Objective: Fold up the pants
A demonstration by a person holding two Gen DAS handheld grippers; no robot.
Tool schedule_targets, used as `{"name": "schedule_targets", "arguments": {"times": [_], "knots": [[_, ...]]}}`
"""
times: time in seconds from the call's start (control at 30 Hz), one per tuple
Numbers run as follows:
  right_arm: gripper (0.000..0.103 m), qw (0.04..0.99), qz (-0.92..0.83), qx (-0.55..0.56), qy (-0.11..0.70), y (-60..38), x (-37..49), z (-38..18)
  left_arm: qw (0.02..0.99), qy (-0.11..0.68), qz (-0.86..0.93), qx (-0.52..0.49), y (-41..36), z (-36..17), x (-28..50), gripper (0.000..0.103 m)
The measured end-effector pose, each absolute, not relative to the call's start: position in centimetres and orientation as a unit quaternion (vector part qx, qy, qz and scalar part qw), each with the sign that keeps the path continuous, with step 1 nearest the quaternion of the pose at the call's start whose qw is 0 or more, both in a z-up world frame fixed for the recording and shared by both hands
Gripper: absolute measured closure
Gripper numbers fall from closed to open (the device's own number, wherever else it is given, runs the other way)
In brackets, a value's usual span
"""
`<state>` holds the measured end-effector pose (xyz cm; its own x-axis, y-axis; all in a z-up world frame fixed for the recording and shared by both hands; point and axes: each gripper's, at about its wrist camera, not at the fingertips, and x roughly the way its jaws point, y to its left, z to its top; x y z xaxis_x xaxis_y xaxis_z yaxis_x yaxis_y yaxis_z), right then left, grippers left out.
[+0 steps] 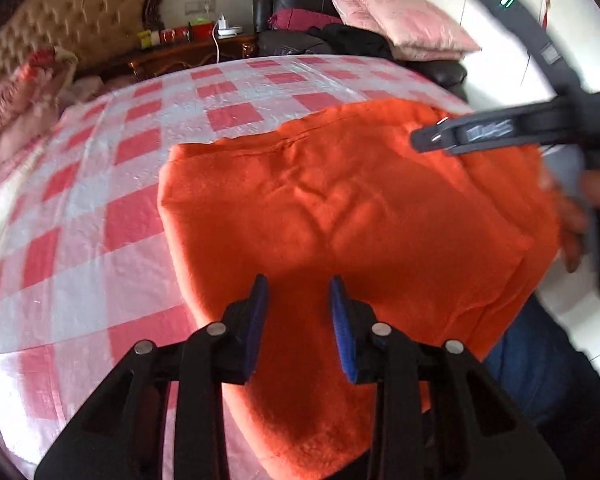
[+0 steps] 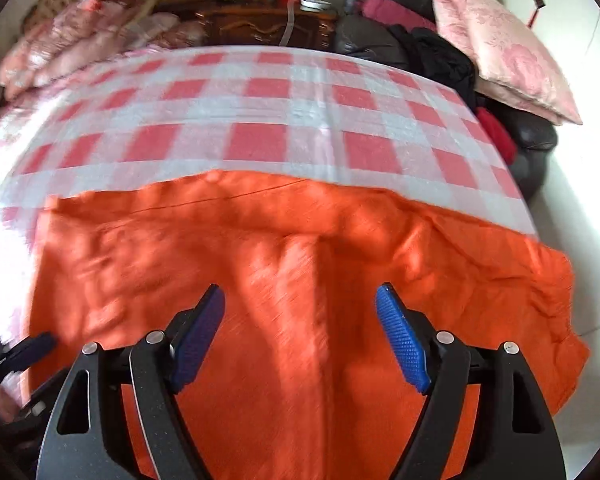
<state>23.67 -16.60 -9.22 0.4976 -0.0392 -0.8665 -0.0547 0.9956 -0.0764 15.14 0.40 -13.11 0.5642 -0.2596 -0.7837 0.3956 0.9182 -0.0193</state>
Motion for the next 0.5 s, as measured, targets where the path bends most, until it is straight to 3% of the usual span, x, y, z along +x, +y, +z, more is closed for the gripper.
{"name": "schedule_targets", "arguments": {"times": [0.17,0.3,0.5], "knots": [[0.029,0.863,0.057,-0.024,0.501,-16.8,19.0,-9.2,0.877,0.449,-0.147,0.086,1.5,-12.6,14.3,0.07],[0.042,0.846,0.053,-0.052,0.528,-17.5,17.0,-11.4,0.877,0.453,-0.148,0.057,0.9,-10.2,15.2,0.071],[0.041,0.854,0.073,-0.034,0.513,-18.6,15.7,-12.3,0.87,0.448,-0.198,0.046,-4.4,-10.3,22.1,0.078]]}}
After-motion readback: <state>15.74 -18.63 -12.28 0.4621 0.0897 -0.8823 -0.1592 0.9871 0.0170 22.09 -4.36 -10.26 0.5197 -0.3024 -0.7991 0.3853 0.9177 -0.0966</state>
